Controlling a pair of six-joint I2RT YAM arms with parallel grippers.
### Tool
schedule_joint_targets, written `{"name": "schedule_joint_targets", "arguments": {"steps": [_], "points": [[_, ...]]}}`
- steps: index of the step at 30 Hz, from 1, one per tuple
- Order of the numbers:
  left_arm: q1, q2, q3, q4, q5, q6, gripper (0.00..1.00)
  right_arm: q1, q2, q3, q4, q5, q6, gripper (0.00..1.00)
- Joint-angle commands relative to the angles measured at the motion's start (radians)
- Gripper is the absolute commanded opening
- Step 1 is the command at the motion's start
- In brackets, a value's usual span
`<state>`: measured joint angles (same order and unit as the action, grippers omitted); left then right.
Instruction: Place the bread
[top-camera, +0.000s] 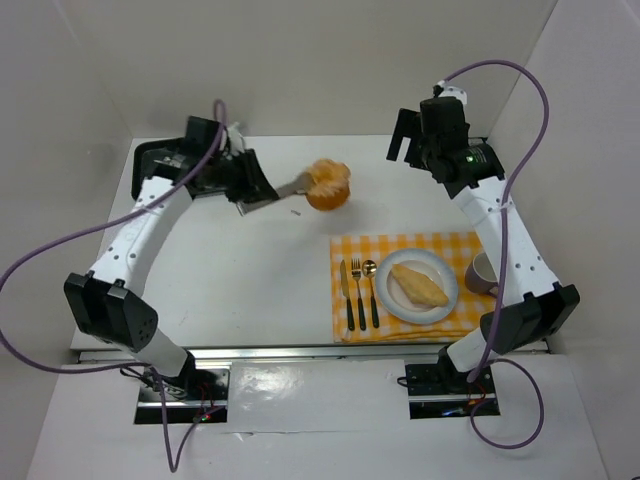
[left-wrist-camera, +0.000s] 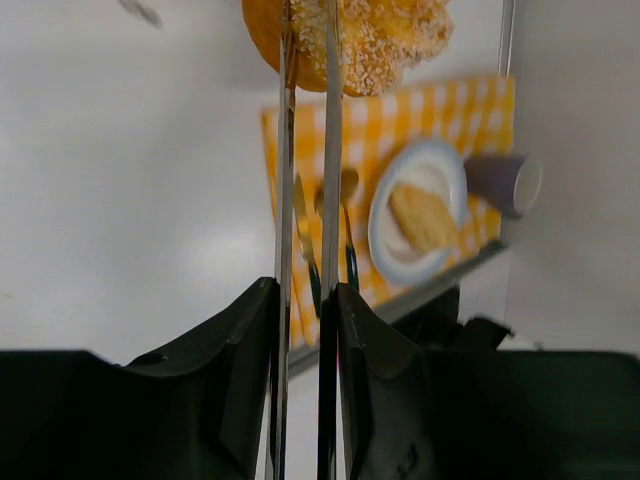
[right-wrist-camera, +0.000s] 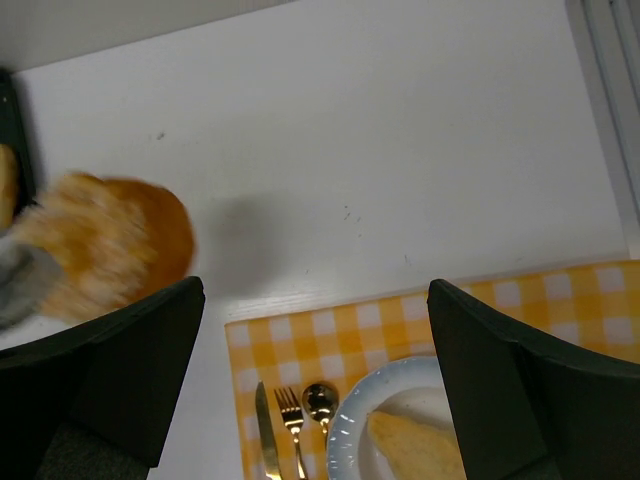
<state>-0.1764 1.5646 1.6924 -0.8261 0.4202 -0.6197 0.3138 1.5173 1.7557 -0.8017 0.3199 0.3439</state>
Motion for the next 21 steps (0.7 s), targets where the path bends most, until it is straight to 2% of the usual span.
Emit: {"name": "schedule_joint_targets", "arguments": {"steps": [1, 2, 7, 12, 16, 21], "points": [[-0.127, -0.061, -0.066, 0.034, 0.031, -0.064, 0.00, -0.005, -0.097, 0.056, 0.035, 0.077, 0.010, 1.00], [-0.180, -0.061, -0.083, 0.044, 0.048, -0.064, 0.00, -0.005, -0.111, 0.045, 0.047, 0.093, 0.020, 1.00], [-0.302, -0.071, -0.099, 0.090, 0.126, -0.055, 0.00, -0.005, -0.184, 0.045, 0.056, 0.151, 0.029, 1.00], [-0.425, -0.002, -0.028, 0.099, 0.149, -0.037, 0.00, -0.005, -0.195, 0.054, 0.058, 0.160, 0.029, 1.00], [-0.518, 0.116, 0.061, 0.087, 0.167, -0.008, 0.00, -0.005, -0.206, 0.064, 0.039, 0.160, 0.029, 1.00], [-0.557, 0.196, 0.171, 0.044, 0.123, 0.003, 0.00, -0.015, -0.215, 0.054, 0.029, 0.160, 0.029, 1.00]]}}
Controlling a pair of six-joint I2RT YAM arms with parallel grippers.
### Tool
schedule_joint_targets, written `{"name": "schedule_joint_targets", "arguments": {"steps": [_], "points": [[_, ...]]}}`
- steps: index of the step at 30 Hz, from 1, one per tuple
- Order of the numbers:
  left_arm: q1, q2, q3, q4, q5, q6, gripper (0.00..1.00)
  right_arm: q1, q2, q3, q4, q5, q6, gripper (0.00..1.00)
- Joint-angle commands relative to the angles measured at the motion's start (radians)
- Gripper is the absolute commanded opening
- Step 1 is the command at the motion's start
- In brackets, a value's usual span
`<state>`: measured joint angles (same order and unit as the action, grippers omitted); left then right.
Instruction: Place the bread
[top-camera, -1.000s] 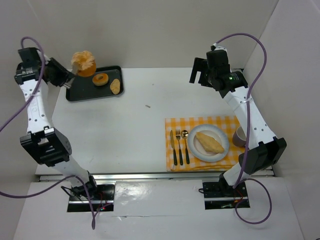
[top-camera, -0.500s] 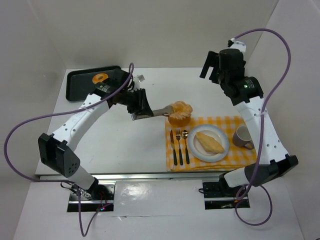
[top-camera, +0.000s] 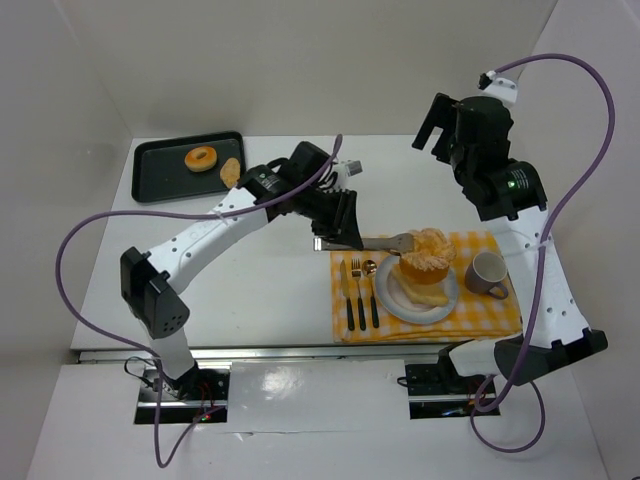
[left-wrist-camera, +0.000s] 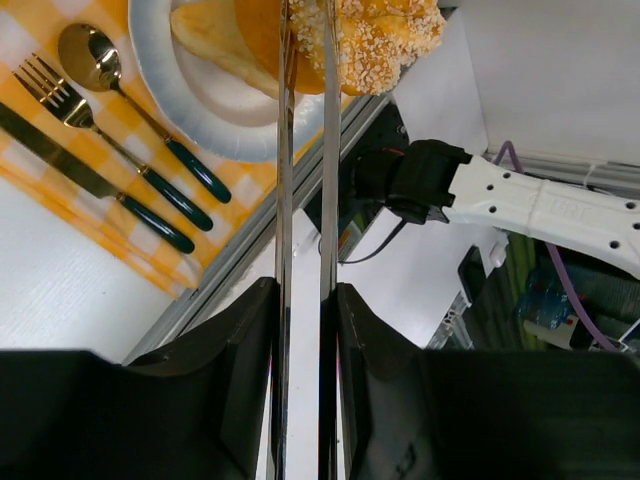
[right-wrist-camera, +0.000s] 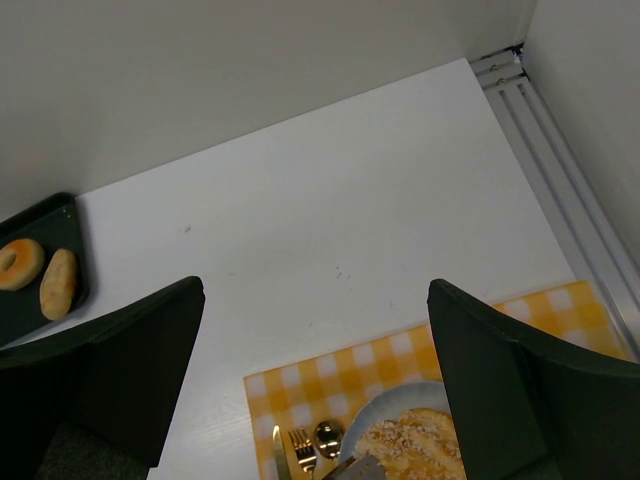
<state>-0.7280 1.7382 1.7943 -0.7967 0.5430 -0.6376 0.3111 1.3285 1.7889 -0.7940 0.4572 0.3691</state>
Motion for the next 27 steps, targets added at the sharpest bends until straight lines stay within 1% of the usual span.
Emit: {"name": "schedule_joint_targets", "arguments": {"steps": [1, 4, 7, 12, 15, 18, 19, 20, 23, 24, 27], "points": [[-0.019, 0.023, 0.070, 0.005, -0.009, 0.021, 0.00, -0.012, -0.026, 0.021, 0.021, 0.023, 0.004, 1.00], [-0.039, 0.055, 0.109, -0.018, -0.018, 0.032, 0.00, -0.012, -0.035, 0.021, 0.012, 0.023, 0.004, 1.00], [-0.062, 0.075, 0.120, -0.042, -0.084, 0.044, 0.00, -0.012, -0.035, 0.012, 0.012, 0.023, 0.004, 1.00], [-0.073, 0.124, 0.161, -0.042, -0.097, 0.055, 0.00, -0.012, -0.035, 0.001, 0.021, 0.014, 0.004, 1.00], [-0.085, 0.162, 0.197, -0.081, -0.112, 0.068, 0.00, -0.012, -0.035, 0.001, 0.021, 0.014, 0.004, 1.00], [-0.096, 0.193, 0.250, -0.140, -0.127, 0.088, 0.14, -0.012, -0.035, -0.008, 0.021, 0.014, 0.004, 1.00], [-0.105, 0.207, 0.266, -0.151, -0.127, 0.088, 0.18, -0.012, -0.035, -0.008, 0.021, 0.014, 0.004, 1.00], [-0.105, 0.207, 0.266, -0.162, -0.127, 0.088, 0.26, -0.012, -0.035, -0.008, 0.021, 0.014, 0.004, 1.00], [-0.105, 0.216, 0.287, -0.176, -0.138, 0.099, 0.40, -0.012, -0.044, -0.029, 0.032, 0.014, 0.004, 1.00], [-0.105, 0.216, 0.287, -0.176, -0.138, 0.099, 0.49, -0.012, -0.045, -0.029, 0.032, 0.014, 0.004, 1.00], [-0.105, 0.216, 0.307, -0.176, -0.138, 0.099, 0.61, -0.012, -0.035, -0.019, 0.032, 0.014, 0.004, 1.00]]}}
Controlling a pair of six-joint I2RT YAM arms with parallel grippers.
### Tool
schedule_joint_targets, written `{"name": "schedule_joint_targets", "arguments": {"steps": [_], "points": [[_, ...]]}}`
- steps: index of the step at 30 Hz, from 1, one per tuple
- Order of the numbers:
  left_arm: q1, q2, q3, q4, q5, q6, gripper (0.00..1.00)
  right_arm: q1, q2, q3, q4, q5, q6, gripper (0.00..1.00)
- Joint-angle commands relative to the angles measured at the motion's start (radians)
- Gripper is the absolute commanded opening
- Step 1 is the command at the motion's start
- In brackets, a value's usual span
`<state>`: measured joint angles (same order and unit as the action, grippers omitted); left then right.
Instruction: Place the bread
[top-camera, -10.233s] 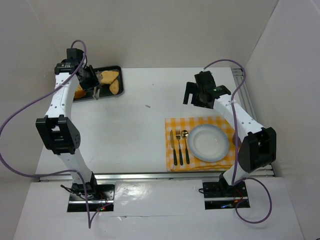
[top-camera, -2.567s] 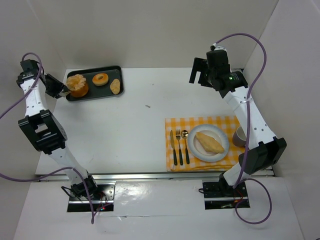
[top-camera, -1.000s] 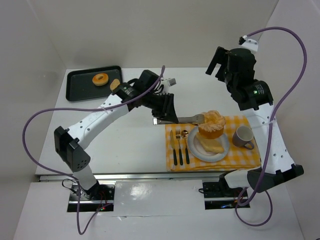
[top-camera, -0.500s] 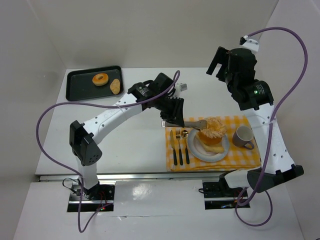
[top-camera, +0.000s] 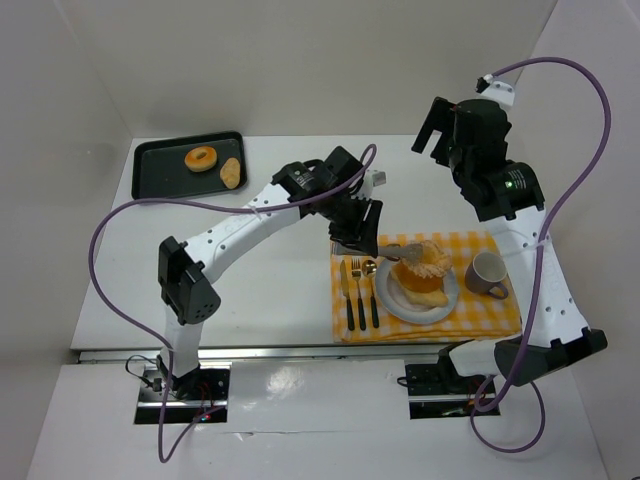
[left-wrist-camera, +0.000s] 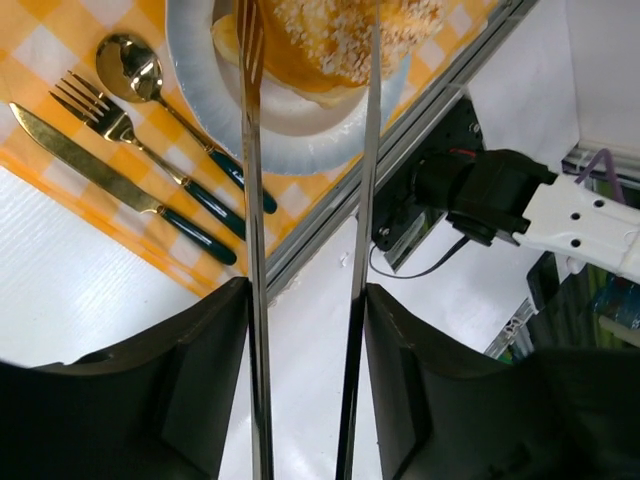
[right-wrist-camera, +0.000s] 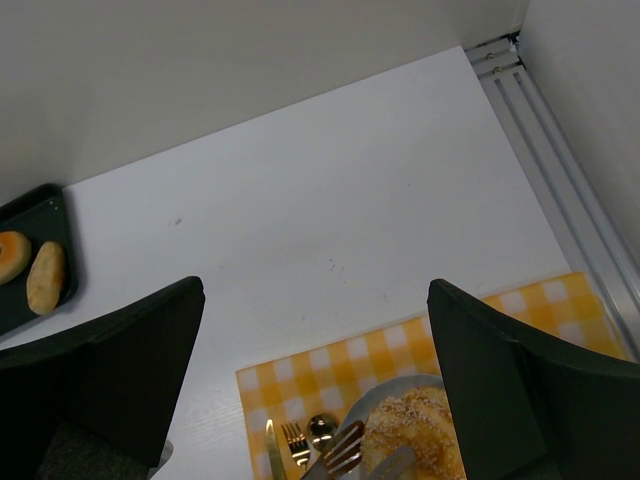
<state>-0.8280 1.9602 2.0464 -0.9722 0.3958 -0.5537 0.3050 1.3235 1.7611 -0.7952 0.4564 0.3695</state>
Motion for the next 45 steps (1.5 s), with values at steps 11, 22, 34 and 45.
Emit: {"name": "schedule_joint_targets", "arguments": {"steps": [11, 22, 34, 45], "points": [[-0.005, -0.015, 0.055, 0.000, 0.000, 0.015, 0.68, -0.006, -0.030, 0.009, 0.033, -0.004, 0.003, 1.00], [0.032, -0.093, 0.018, -0.020, -0.092, 0.026, 0.66, -0.006, -0.030, 0.000, 0.033, -0.024, 0.003, 1.00], [0.306, -0.364, -0.285, -0.051, -0.256, 0.129, 0.60, -0.006, -0.040, -0.009, 0.042, -0.053, 0.003, 1.00], [0.366, -0.557, -0.830, 0.499, -0.592, 0.040, 0.60, -0.006, -0.040, -0.029, 0.053, -0.064, 0.013, 1.00]]}}
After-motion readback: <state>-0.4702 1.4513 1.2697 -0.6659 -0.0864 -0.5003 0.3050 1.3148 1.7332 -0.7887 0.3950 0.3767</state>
